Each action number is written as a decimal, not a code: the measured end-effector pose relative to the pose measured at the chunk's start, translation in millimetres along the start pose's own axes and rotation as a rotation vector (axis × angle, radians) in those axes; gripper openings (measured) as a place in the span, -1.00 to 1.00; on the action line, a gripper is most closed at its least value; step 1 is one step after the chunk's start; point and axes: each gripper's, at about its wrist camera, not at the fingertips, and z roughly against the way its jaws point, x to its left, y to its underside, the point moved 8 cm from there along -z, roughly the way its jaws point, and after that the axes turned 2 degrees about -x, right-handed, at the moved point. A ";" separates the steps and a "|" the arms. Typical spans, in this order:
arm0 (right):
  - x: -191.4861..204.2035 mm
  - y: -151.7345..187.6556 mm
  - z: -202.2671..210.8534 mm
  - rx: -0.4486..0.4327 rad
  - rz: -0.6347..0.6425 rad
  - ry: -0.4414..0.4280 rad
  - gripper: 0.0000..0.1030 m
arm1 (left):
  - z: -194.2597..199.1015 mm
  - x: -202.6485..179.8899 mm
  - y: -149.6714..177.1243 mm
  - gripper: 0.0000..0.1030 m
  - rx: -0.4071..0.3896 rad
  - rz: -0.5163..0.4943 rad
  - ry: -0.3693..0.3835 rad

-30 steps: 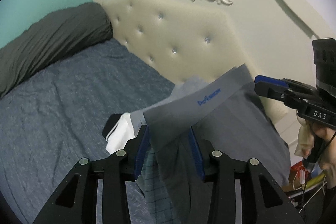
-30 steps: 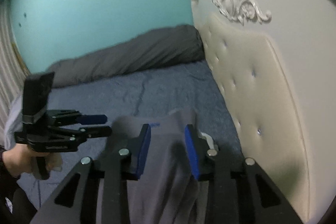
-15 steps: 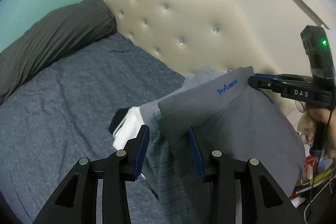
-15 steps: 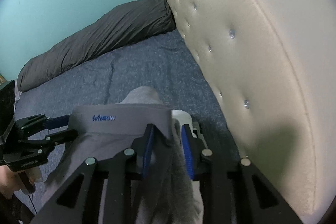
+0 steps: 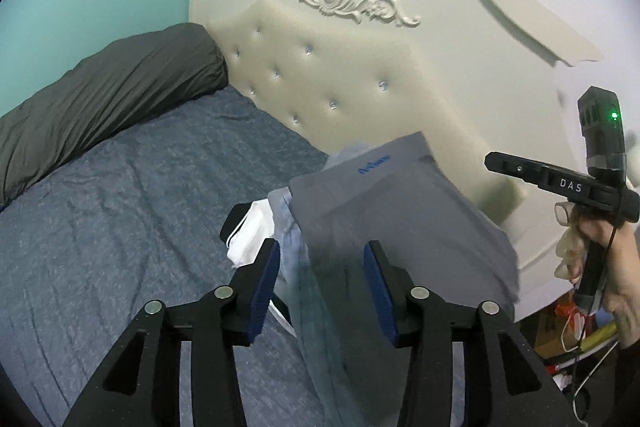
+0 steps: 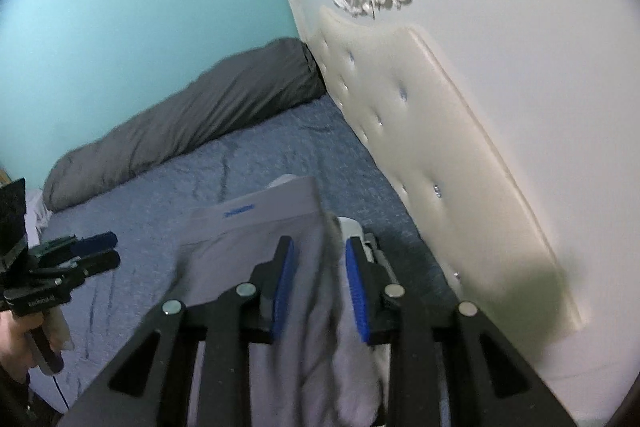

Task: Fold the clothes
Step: 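Lower the T-shirt onto the stack of folded clothes with both tools, then open both tools and pull them back from the clothes stack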

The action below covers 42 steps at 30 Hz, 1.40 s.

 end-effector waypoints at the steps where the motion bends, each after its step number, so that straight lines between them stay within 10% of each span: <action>1: 5.3 2.2 9.2 -0.017 0.002 0.005 -0.49 | 7.2 -2.7 2.0 -0.05 -0.005 0.004 0.001; 42: 111.4 172.4 218.7 -0.209 -0.083 0.175 0.66 | 213.5 -62.0 112.7 0.83 -0.173 -0.095 -0.052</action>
